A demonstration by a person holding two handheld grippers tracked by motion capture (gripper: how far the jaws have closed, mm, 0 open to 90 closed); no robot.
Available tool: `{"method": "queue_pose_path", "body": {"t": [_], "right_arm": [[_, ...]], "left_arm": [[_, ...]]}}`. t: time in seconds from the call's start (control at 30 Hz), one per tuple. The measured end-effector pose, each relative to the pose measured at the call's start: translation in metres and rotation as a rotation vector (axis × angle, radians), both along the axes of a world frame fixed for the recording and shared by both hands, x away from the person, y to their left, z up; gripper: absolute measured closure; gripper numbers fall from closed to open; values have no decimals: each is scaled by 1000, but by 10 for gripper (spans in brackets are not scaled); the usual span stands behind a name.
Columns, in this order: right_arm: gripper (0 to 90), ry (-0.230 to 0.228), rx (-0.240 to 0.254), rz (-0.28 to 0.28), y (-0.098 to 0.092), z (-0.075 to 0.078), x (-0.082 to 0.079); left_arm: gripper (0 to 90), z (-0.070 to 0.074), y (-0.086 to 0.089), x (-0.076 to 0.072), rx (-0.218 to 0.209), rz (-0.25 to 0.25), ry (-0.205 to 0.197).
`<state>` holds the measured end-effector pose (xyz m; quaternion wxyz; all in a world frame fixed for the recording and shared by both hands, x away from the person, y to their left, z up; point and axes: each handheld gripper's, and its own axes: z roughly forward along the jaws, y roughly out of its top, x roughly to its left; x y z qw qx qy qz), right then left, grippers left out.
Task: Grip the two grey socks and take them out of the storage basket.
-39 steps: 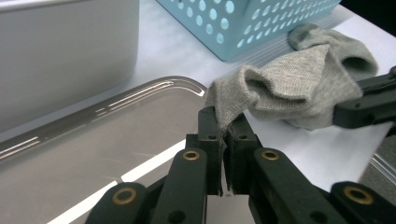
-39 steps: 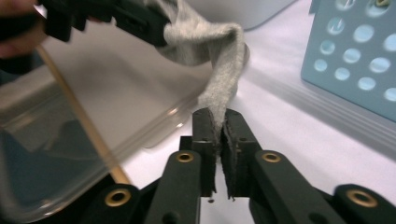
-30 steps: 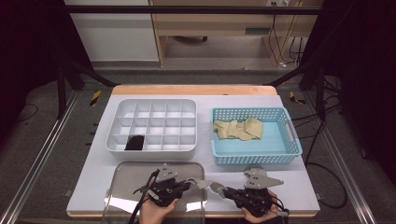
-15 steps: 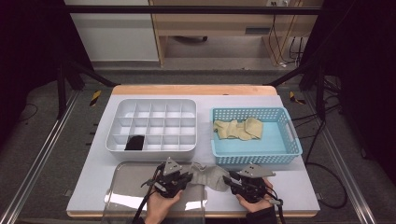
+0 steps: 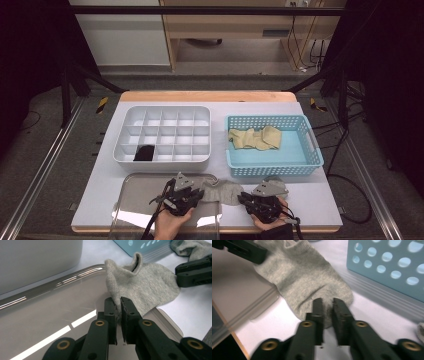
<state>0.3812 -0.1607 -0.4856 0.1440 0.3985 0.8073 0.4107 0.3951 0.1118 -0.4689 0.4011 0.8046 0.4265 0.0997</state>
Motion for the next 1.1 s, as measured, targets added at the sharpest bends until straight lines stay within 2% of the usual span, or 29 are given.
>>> {"method": "queue_pose_path", "body": {"t": [0.1,0.4,0.5,0.57,0.6,0.7,0.77,0.83,0.9,0.97,1.03,1.1], "right_arm": [[889,6,-1,9,-1,1,0],[894,13,27,26,-19,14,-9],[890,40,-3,38,-18,11,-11],[868,38,-11,37,-18,9,-11],[856,29,-5,35,-18,9,-12],[825,-6,16,24,-18,13,-13],[803,-12,23,24,-17,13,-13],[805,-7,10,29,-13,10,-11],[825,-2,-1,39,-10,7,-10],[864,4,-9,46,-9,6,-10],[888,13,-21,47,-10,6,-10],[891,20,-24,45,-11,6,-10]], "left_arm": [[838,1,2,-3,-6,-6,4],[846,0,7,-19,-17,-45,57],[798,-1,4,-23,8,-51,50],[688,-1,5,-23,18,-51,30],[646,0,6,-23,15,-46,17],[594,6,10,-21,6,-29,-30],[610,7,8,-17,2,-27,-40],[658,5,5,-14,11,-30,-24],[727,1,1,-11,34,-34,-8],[795,-1,0,-11,55,-31,-12],[851,-1,0,-12,58,-32,-9],[859,0,1,-13,65,-35,-12]]}}
